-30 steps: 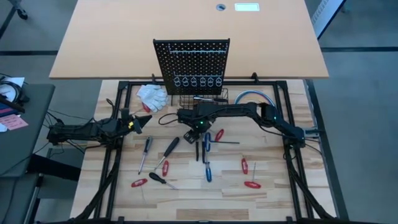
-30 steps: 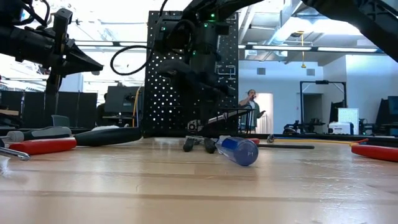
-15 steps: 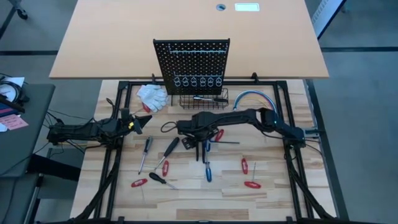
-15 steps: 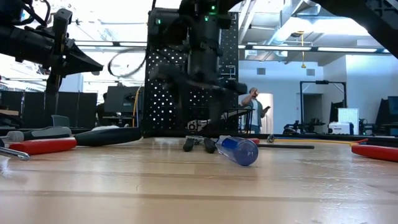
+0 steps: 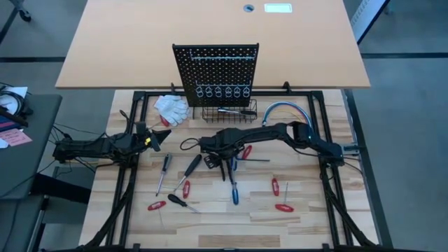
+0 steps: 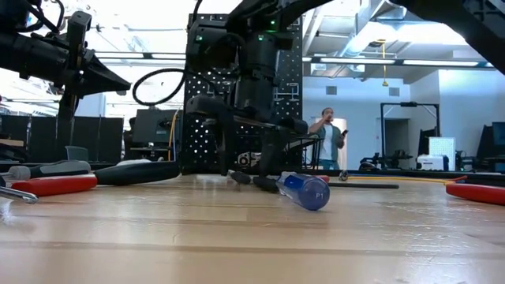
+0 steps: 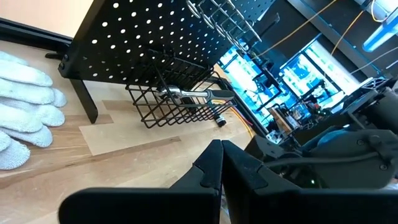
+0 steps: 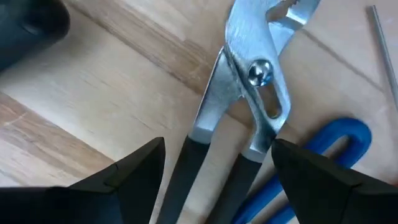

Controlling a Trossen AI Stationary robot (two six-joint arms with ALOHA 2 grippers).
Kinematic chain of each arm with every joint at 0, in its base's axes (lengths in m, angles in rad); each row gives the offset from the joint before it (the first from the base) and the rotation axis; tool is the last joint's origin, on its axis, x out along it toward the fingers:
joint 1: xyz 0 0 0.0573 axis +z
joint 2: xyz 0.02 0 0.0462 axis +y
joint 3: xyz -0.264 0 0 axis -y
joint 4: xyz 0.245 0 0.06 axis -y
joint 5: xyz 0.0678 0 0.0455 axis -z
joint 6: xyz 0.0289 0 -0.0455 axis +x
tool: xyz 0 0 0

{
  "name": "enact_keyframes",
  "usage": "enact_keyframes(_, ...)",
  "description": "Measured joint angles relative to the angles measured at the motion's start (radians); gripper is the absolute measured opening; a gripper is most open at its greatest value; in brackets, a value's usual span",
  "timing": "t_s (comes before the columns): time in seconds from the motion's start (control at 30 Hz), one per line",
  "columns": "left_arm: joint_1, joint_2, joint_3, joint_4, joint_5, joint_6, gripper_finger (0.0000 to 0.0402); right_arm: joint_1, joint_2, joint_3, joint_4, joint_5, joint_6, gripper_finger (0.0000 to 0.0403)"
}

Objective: Hang tools onto peg board

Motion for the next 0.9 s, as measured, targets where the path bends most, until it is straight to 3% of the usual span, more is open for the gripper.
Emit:
enact_keyframes(0.37, 0.0, 0.0, 0.0, 0.0, 0.0, -0.004, 0.0, -0.051, 0.0, 0.0, 0.076, 0.02, -0.24, 0.0302)
enact_keyframes(0.6, 0.0, 0.0, 0.0, 0.0, 0.0, -0.005, 0.0, -0.035, 0.0, 0.0, -0.017, 0.02, -0.138, 0.0301)
enact_keyframes(0.9, 0.0, 0.0, 0.0, 0.0, 0.0, -0.005, 0.0, 0.021, 0.028, 0.004, -0.001, 0.008, -0.046, 0.0299)
